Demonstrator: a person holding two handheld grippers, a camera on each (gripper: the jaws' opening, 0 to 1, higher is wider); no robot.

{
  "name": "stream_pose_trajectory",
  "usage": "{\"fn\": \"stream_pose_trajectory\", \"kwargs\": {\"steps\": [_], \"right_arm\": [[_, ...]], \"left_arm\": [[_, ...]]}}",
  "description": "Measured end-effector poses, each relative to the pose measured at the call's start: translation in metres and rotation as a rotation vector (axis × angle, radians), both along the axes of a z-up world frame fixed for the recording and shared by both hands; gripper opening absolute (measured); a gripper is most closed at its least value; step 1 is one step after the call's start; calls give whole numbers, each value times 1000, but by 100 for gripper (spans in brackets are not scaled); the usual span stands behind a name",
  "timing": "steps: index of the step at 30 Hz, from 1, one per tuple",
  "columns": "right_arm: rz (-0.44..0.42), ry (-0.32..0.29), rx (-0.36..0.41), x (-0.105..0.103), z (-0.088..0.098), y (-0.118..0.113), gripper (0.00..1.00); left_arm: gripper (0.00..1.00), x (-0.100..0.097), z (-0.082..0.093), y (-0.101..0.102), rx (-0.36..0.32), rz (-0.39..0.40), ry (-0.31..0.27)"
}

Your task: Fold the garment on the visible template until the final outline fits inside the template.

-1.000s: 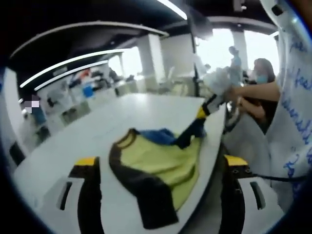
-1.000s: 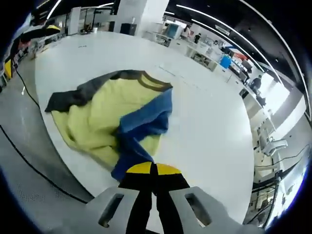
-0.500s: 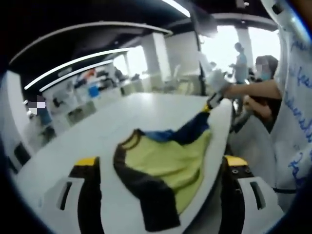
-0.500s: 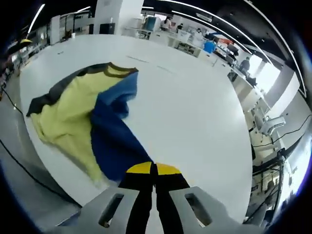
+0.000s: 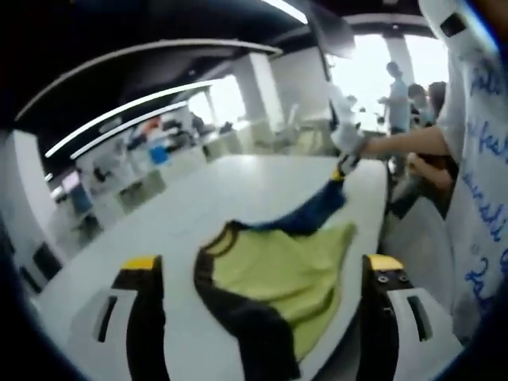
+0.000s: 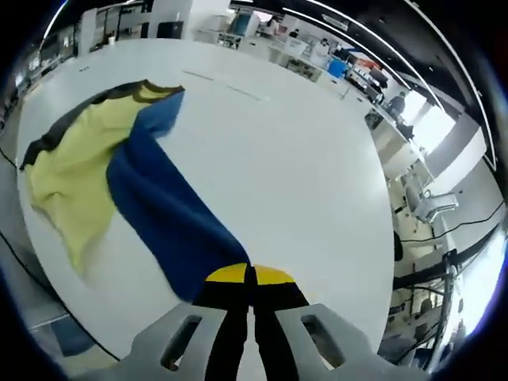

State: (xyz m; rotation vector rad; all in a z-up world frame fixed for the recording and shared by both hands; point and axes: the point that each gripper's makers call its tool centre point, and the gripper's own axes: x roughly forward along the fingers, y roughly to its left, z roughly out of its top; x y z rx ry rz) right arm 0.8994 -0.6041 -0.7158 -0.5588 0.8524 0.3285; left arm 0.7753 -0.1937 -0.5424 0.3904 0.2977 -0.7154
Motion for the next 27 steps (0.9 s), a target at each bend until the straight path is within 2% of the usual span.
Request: {"fn": "stream_pose_trajectory", "kwargs": {"steps": [4, 7, 9, 13, 18, 23, 27], "right_arm": [[-10, 6, -16, 15, -1, -20, 1], [-21, 21, -36, 29, -4, -37, 1], [-28, 34, -51, 36, -7, -46, 1], [-30, 43, -82, 53, -10, -63, 1], [-27, 62, -124, 59, -11, -74, 1], [-46, 62, -124, 68, -11, -89, 1], [-34, 61, -129, 86, -19, -99, 1]], "left_arm": [[99, 3, -2, 1, 17, 28, 4], [99, 2, -14, 4, 57, 48, 35], [99, 3, -18, 5, 60, 62, 53], [99, 5, -17, 4, 55, 83, 53], [99, 9, -16, 3, 88, 100, 60], [99, 14, -19, -1, 107, 106, 70], [99, 18, -20, -3, 128, 111, 78]]}}
